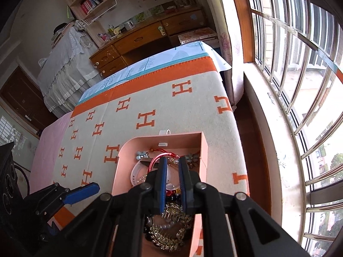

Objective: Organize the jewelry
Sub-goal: 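Lower the ring and safety pin into the pink box and open both tools, then move the left tool to the round white-stone brooch and grasp it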

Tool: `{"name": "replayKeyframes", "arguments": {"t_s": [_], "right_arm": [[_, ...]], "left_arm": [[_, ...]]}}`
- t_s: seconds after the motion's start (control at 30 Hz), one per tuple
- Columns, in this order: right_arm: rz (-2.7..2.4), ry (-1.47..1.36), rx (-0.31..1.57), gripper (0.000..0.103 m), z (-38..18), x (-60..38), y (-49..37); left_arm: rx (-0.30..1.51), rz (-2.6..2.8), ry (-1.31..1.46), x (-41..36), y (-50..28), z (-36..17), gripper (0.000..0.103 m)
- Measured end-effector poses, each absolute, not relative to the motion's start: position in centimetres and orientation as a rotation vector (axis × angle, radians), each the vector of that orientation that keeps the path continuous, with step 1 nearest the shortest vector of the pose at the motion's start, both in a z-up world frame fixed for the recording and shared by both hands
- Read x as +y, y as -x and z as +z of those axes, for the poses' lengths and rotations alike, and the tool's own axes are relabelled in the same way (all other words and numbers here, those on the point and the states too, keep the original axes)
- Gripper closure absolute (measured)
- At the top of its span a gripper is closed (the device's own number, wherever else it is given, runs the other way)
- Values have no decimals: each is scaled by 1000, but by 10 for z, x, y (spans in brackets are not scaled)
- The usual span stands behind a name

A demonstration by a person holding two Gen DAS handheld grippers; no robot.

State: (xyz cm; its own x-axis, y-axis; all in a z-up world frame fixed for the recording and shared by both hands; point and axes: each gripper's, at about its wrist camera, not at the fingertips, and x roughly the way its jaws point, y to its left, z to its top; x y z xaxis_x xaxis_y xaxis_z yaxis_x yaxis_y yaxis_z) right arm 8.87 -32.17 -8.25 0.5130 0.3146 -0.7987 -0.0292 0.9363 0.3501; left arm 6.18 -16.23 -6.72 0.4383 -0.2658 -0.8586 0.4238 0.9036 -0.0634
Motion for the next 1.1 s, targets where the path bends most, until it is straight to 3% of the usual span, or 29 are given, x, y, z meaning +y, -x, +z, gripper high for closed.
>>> {"name": "replayKeyframes", "arguments": {"t_s": [0.63,0.73,1.1], "right_arm": [[270,-232,905,90,-65,-268,-40],[268,-190,871,85,-66,-256,-31],[325,-175,860,84,-84,-233,-19]], "left_arm": [[910,-165,-75,-58,-59,-37,38],[913,-165,-88,-52,-53,-43,37],[922,-327,-225,-58,-30,-95,37]]}}
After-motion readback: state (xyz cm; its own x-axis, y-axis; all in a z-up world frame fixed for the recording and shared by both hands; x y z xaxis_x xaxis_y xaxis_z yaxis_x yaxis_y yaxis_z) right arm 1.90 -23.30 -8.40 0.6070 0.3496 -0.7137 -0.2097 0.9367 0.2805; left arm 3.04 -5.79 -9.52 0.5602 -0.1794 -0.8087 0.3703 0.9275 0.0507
